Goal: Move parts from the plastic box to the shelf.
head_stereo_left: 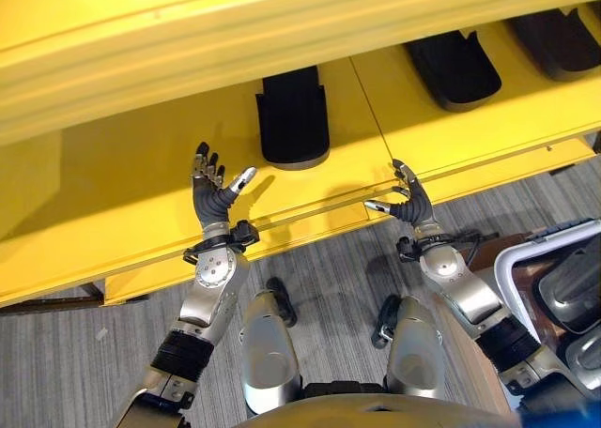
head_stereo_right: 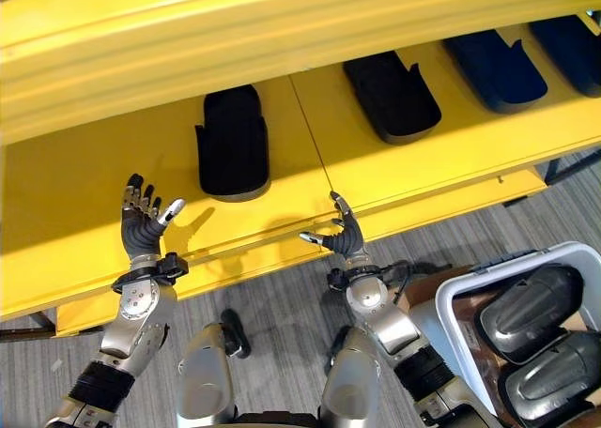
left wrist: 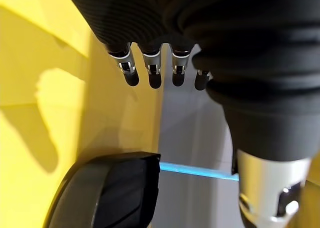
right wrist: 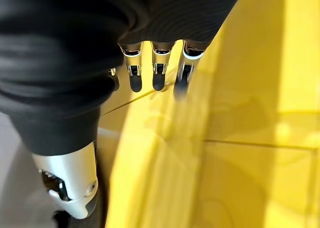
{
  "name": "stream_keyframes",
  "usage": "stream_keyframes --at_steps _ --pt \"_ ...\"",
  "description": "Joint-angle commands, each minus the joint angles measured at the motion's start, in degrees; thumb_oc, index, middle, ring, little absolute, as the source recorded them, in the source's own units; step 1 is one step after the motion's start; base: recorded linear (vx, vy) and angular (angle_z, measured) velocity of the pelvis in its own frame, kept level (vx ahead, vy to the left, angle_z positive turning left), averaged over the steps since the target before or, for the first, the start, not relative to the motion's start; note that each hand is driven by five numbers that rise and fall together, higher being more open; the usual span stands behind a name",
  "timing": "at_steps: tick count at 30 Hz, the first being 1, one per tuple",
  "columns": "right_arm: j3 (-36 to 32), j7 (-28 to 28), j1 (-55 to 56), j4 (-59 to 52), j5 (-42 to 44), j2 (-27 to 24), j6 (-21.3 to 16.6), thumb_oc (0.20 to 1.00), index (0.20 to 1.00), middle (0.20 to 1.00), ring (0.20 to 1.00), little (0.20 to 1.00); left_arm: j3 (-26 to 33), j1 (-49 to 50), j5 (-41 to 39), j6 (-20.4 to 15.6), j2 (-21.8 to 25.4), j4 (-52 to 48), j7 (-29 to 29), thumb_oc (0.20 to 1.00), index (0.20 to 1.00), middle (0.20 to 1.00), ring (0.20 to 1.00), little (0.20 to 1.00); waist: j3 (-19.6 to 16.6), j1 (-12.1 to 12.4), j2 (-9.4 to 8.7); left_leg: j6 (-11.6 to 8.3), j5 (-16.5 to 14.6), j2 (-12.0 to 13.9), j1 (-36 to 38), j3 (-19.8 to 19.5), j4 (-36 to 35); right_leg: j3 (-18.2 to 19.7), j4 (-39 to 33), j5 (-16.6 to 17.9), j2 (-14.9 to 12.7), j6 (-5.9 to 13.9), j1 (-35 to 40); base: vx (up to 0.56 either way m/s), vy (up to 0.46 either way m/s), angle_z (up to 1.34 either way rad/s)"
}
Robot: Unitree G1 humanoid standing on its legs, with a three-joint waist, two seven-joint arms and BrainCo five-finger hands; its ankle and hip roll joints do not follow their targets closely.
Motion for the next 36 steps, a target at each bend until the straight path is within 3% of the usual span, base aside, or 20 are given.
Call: stream_keyframes --at_steps 1,9,17,25,36 --pt "-1.1 3.8 0.9 -3.7 -0.4 0.5 -2.2 1.000 1.000 1.000 1.000 1.000 -0.9 -1.3 2.4 2.6 0.4 0.4 -1.2 1.000 1.000 1.000 1.000 1.000 -1.7 0.2 -0.30 -1.14 -2.6 2.2 6.1 1.0 1.5 3.8 -2.2 6.1 -1.3 4.74 -0.9 0.08 0.005 -0.11" --pt "-0.6 6.5 1.8 -5.5 1.0 -0.9 -0.2 1.000 1.000 1.000 1.000 1.000 -2.1 -4.3 -0.2 4.8 -1.5 6.5 -0.3 1.000 1.000 1.000 1.000 1.000 -1.7 -2.0 -1.14 -1.27 -3.1 3.2 5.4 1.8 3.0 5.6 -1.4 5.7 -0.1 4.48 -2.2 0.01 0.005 -0.06" --pt "-0.8 8.2 2.1 -3.7 0.5 -0.9 -0.8 1.000 1.000 1.000 1.000 1.000 -3.9 -5.5 -1.1 4.8 -2.9 9.6 -5.1 1.000 1.000 1.000 1.000 1.000 -1.4 -3.0 -1.62 -1.28 -3.3 3.9 5.1 2.5 3.6 6.4 -1.7 5.9 0.7 4.28 -2.7 -0.01 -0.001 -0.07" --pt "-0.5 8.2 1.7 -2.7 0.1 -0.7 -1.3 1.000 1.000 1.000 1.000 1.000 -4.9 -6.5 -1.0 4.8 -3.2 11.5 -4.2 1.000 1.000 1.000 1.000 1.000 -1.2 -3.5 -1.84 -1.16 -3.5 3.9 5.1 2.7 3.9 7.1 -1.8 6.0 1.2 4.21 -2.7 0.00 0.004 -0.03" --pt "-0.1 8.8 1.8 -2.4 -0.2 0.2 -1.4 1.000 1.000 1.000 1.000 1.000 -8.9 -5.8 -0.3 4.3 -3.3 10.1 -12.1 1.000 1.000 1.000 1.000 1.000 -1.2 -3.5 -2.03 -0.69 -4.0 3.6 5.7 3.3 3.8 7.1 -2.4 6.0 1.5 4.10 -1.9 0.00 -0.001 -0.02"
